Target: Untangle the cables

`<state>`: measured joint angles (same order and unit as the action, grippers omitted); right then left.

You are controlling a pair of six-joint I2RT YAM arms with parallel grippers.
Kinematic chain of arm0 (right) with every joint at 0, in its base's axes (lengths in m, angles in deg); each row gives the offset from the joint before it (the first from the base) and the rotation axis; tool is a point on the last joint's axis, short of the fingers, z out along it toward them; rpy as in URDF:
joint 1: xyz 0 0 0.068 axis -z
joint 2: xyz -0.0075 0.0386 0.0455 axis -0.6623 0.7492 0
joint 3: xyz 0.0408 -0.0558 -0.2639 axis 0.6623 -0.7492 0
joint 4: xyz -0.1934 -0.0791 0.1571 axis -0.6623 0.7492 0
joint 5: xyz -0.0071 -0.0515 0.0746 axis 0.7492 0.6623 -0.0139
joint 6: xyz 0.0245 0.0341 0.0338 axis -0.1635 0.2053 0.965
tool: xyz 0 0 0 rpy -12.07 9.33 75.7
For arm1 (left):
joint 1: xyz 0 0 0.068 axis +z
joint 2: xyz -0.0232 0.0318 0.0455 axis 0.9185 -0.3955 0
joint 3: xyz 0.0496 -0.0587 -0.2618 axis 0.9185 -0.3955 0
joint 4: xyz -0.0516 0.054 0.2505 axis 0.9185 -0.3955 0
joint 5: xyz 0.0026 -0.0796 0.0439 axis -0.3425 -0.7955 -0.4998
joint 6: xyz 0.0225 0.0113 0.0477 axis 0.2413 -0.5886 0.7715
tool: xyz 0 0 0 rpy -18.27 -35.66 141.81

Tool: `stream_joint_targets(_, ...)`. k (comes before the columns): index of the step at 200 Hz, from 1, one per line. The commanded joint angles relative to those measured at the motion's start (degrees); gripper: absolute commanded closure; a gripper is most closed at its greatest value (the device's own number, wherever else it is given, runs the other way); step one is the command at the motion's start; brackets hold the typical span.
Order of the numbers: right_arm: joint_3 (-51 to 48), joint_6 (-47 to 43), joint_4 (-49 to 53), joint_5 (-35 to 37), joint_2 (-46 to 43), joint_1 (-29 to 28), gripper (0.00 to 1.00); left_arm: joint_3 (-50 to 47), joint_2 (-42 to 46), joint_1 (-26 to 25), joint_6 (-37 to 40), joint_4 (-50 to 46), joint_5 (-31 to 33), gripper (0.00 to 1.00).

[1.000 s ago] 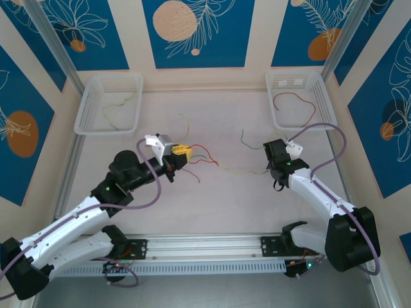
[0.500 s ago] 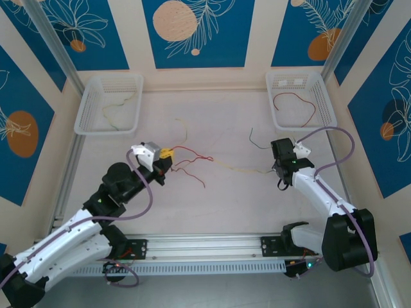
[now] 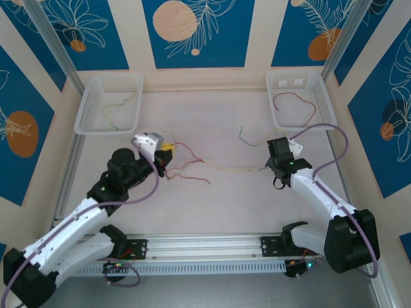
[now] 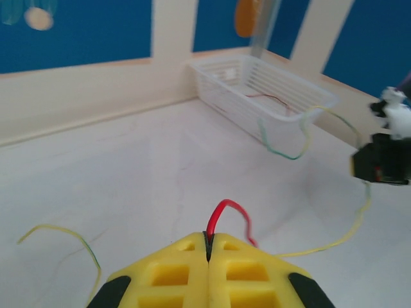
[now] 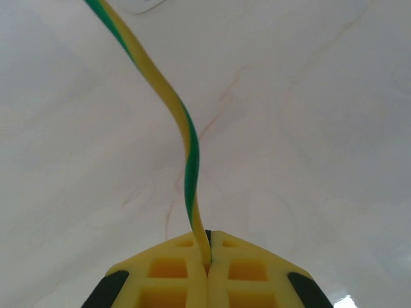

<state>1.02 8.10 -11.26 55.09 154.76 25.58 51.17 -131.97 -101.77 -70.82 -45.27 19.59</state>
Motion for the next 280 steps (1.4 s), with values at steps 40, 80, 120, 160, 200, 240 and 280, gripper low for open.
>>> stream_joint_targets(40,5.7,-0.5,-0.5,6.4,5.4,-9.0,1.0,11.3,-15.3,-9.9,3.7,5.3,-8.3,1.0)
stream_joint_targets(80,6.7,-1.1,-0.2,6.6,5.7,-10.1,0.94,14.5,-21.6,-12.2,3.2,5.6,-6.6,1.0)
stream_joint_targets(120,2.1,-7.3,-7.6,2.9,-0.8,-10.7,0.65,13.4,-21.8,-12.2,2.5,6.5,-5.6,1.0)
stream_joint_targets(160,-0.5,-9.5,-10.3,-0.3,-4.7,-10.1,0.66,13.5,-21.5,-12.3,2.3,6.5,-8.1,1.0)
stream_joint_targets(200,-1.1,-11.9,-12.2,-2.7,-5.4,-10.0,0.51,13.2,-22.2,-12.5,2.3,5.9,-6.8,1.0)
stream_joint_targets(240,-12.6,-23.6,-30.0,-23.9,-16.5,-11.1,0.41,12.9,-21.7,-12.5,2.9,5.0,-4.3,1.0)
stream_joint_targets(280,-27.2,-26.6,-39.4,-37.3,-39.1,-10.6,0.24,12.8,-21.8,-12.4,3.3,4.7,-3.6,1.0)
